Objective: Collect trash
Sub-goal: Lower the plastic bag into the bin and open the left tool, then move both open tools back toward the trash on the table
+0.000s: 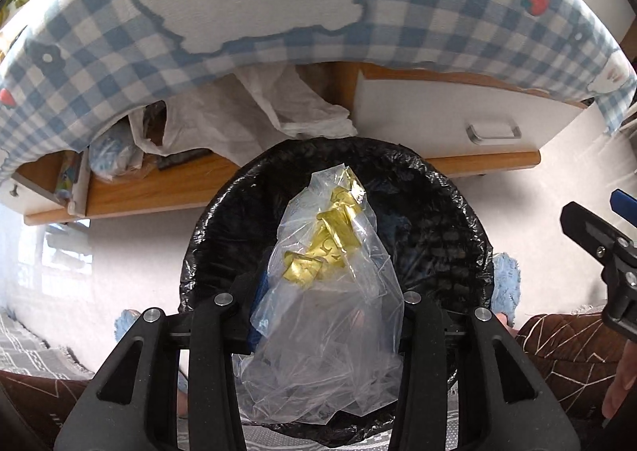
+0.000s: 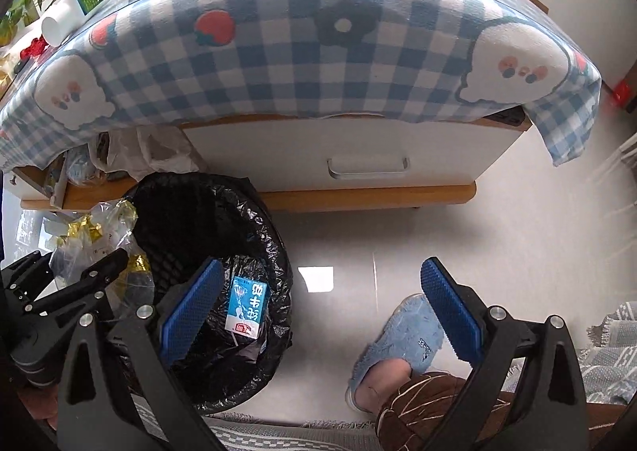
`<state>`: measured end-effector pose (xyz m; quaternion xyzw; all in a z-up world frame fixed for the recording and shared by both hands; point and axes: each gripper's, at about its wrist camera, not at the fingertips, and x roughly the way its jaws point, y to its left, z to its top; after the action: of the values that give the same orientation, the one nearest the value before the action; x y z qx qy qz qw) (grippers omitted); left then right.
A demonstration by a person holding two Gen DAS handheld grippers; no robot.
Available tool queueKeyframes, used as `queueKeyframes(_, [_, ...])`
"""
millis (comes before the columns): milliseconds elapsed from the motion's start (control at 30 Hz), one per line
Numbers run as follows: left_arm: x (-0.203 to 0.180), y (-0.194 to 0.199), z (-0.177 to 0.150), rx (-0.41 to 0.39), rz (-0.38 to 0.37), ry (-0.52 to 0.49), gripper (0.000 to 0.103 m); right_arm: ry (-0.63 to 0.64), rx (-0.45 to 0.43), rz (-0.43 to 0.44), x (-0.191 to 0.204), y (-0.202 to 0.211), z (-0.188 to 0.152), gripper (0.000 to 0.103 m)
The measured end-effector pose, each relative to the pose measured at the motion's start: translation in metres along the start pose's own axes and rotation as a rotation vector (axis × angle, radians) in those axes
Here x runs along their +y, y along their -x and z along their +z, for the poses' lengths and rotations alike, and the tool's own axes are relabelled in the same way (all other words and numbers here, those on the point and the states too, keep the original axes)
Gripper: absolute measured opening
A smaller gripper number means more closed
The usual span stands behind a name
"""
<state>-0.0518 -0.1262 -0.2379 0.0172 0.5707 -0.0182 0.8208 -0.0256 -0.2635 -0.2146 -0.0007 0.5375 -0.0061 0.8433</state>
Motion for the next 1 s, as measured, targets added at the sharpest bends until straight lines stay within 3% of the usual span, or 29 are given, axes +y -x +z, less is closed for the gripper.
queueKeyframes(167, [-0.003,0.004,0.002,-0.019,-0.002,-0.008,0.045,0.006,-0.003,-0.005,0.003,0.0,0.001,0.095])
queueKeyframes(500, [0.006,0.021,0.008,-0.052,0.005,0.008,0.075,0.002,-0.039,-0.02,0.007,0.016,0.008,0.095])
queueKeyframes(833, [0.024,0.076,0.022,-0.179,0.017,0.036,0.094,-0.016,-0.139,-0.007,0.011,0.059,0.024,0.095])
queueKeyframes(1000, [0.031,0.106,0.03,-0.23,0.012,0.043,0.097,-0.028,-0.181,-0.001,0.014,0.084,0.032,0.095])
